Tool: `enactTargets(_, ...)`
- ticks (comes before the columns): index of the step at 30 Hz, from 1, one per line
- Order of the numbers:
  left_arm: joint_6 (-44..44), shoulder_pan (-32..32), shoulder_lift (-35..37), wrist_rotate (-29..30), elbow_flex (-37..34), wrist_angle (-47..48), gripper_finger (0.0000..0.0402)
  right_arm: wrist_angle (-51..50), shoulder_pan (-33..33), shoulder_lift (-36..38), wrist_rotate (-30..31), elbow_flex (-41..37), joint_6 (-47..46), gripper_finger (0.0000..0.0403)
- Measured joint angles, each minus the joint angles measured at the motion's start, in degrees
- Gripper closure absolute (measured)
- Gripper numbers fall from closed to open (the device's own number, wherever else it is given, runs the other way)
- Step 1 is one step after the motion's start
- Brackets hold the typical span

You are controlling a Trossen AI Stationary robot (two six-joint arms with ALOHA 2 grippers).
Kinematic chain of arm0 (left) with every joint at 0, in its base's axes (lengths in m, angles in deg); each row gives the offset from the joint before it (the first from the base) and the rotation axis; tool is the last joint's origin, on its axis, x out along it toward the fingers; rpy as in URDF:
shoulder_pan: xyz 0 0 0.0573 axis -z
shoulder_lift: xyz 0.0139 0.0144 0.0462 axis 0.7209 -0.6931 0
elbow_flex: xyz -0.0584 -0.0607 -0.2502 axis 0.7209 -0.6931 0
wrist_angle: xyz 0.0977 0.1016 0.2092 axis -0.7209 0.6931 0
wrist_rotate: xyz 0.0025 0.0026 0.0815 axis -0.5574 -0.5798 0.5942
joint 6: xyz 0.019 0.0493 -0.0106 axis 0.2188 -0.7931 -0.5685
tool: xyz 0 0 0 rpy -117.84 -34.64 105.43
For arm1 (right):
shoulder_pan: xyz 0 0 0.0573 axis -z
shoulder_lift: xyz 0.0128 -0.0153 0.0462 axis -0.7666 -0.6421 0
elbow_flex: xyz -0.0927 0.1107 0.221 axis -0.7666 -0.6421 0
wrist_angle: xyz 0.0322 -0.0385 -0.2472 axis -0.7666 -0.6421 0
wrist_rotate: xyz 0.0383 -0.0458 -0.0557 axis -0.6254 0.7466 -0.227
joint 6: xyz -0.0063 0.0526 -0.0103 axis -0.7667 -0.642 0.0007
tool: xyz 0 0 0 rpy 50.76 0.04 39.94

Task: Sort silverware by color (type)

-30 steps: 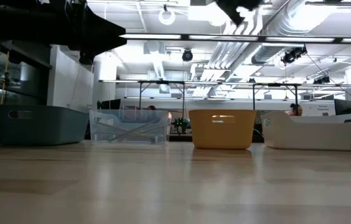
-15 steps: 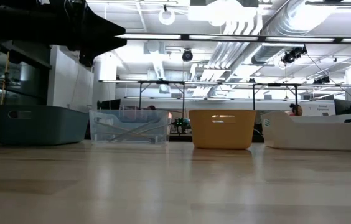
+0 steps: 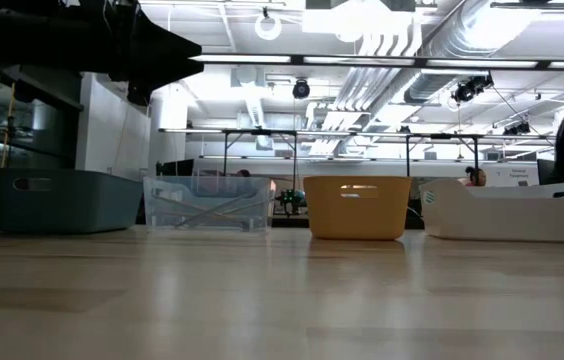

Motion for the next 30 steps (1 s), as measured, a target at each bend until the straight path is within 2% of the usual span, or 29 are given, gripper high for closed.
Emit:
enactTargets(6, 0.00, 0.00, 0.00, 0.02, 0.00, 0.01, 0.0257, 5.23, -0.57, -1.85, -0.52, 0.00, 1.47, 0.0279)
enactTargets(14, 0.02, 0.00, 0.00, 0.04, 0.00, 0.03, 0.0257, 4.20, -0.75, -2.29, 2.12, 0.00, 1.50, 0.0279)
enactTargets(30, 0.51, 0.01, 0.00, 0.07, 0.00, 0.06, 0.0257, 3.72, -2.61, -5.59, -0.46, 0.37, 0.68, 0.0279)
